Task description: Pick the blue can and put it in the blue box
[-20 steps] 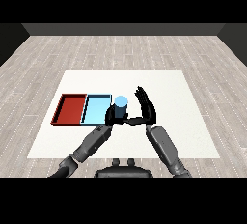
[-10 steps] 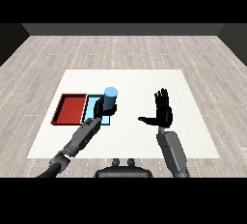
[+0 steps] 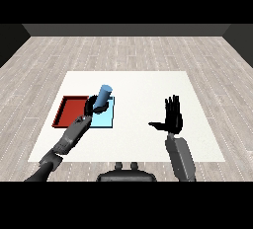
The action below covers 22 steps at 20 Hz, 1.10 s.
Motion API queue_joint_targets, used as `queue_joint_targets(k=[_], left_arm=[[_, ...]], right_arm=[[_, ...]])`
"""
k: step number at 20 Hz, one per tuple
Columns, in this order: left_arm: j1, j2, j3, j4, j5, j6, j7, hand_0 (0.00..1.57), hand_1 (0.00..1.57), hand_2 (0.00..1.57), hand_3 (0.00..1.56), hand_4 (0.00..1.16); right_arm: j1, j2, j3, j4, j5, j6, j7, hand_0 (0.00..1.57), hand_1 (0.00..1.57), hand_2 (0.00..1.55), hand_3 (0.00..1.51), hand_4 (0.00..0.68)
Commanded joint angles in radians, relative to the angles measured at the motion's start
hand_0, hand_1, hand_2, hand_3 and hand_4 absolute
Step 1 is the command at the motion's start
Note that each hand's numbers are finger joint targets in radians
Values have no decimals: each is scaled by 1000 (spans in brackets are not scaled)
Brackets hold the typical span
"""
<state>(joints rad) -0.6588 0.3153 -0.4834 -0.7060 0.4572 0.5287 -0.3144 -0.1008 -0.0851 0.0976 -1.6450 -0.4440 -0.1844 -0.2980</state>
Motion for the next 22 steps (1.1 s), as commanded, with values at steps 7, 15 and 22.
queue_joint_targets(k=[7, 15, 22], left_arm=[[-108, -76, -73, 431, -105, 8, 323, 732, 732, 686, 480, 914], [-144, -162, 76, 608, -30, 26, 257, 1464, 1464, 1314, 0, 700], [-227, -154, 51, 703, -99, -65, 330, 0, 0, 0, 0, 0]], right_arm=[[-39, -3, -51, 53, -30, 10, 7, 0, 0, 0, 0, 0], [-13, -16, -70, 121, -16, 50, -39, 0, 0, 0, 0, 0], [-3, 2, -77, 135, -19, 63, -54, 0, 0, 0, 0, 0]])
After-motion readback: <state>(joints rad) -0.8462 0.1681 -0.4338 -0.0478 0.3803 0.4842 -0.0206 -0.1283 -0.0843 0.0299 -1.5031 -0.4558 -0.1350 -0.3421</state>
